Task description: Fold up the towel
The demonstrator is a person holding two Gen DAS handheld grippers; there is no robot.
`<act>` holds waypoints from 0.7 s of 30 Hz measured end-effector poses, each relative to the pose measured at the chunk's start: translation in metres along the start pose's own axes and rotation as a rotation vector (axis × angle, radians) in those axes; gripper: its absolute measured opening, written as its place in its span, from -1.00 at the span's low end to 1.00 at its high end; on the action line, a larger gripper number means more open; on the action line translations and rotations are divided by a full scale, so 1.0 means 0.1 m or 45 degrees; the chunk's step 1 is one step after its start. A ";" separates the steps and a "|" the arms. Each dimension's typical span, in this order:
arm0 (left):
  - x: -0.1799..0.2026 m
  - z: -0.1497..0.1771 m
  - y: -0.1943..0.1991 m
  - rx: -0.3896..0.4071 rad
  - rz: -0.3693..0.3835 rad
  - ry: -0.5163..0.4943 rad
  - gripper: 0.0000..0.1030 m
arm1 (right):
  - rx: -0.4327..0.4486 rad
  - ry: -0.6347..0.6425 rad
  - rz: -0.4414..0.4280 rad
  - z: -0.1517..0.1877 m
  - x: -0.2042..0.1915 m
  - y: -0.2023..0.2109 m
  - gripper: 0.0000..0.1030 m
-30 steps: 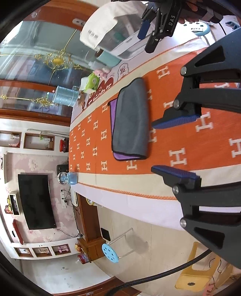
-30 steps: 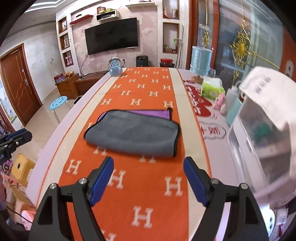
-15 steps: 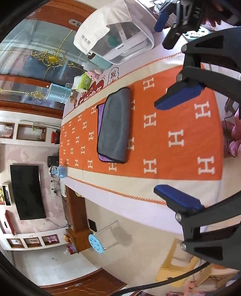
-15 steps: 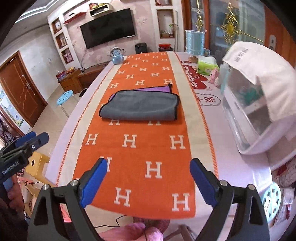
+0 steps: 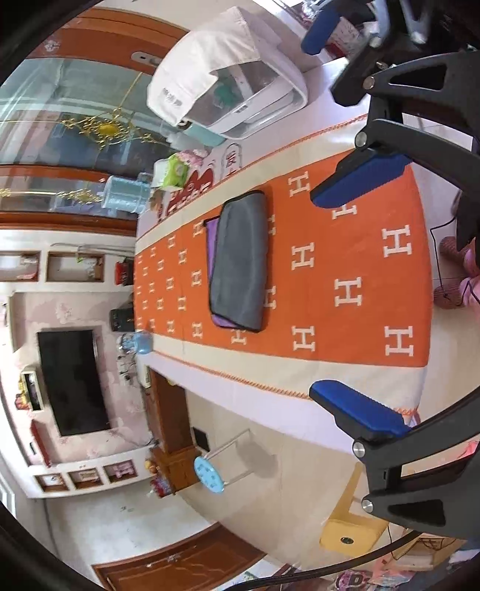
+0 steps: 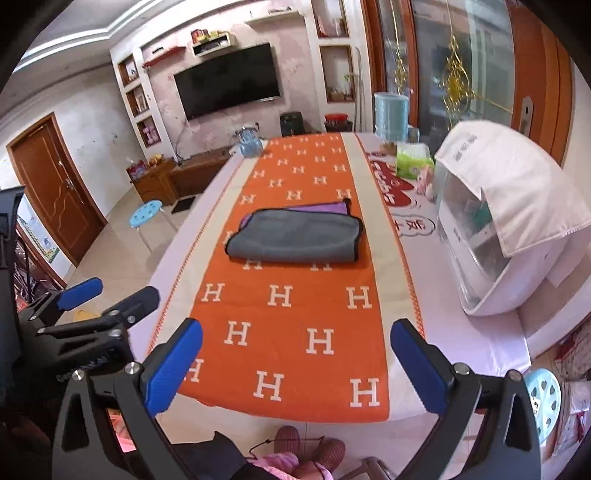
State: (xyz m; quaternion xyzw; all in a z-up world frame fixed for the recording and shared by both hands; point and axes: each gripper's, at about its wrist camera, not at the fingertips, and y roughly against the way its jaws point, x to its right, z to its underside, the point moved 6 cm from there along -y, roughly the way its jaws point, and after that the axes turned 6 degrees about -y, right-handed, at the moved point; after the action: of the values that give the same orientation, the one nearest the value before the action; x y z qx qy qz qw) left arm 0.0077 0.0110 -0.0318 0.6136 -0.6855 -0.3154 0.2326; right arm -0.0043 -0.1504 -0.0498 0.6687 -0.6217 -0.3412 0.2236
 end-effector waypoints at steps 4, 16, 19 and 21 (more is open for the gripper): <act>-0.05 -0.01 0.05 0.047 -0.039 0.025 0.82 | 0.019 0.019 -0.012 0.02 -0.06 -0.01 0.99; -0.13 -0.12 0.08 0.114 -0.123 0.027 0.99 | 0.069 0.038 -0.055 -0.11 -0.11 -0.09 1.00; -0.13 -0.15 0.07 0.120 -0.127 0.031 0.99 | 0.067 0.038 -0.059 -0.14 -0.09 -0.12 1.00; -0.13 -0.17 0.05 0.126 -0.124 0.037 0.99 | 0.067 0.038 -0.058 -0.14 -0.09 -0.12 1.00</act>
State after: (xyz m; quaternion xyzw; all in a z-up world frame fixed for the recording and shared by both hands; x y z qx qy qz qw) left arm 0.0181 0.0212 -0.0150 0.6615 -0.6662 -0.2830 0.1962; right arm 0.0140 -0.1414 -0.0477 0.6934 -0.6116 -0.3196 0.2075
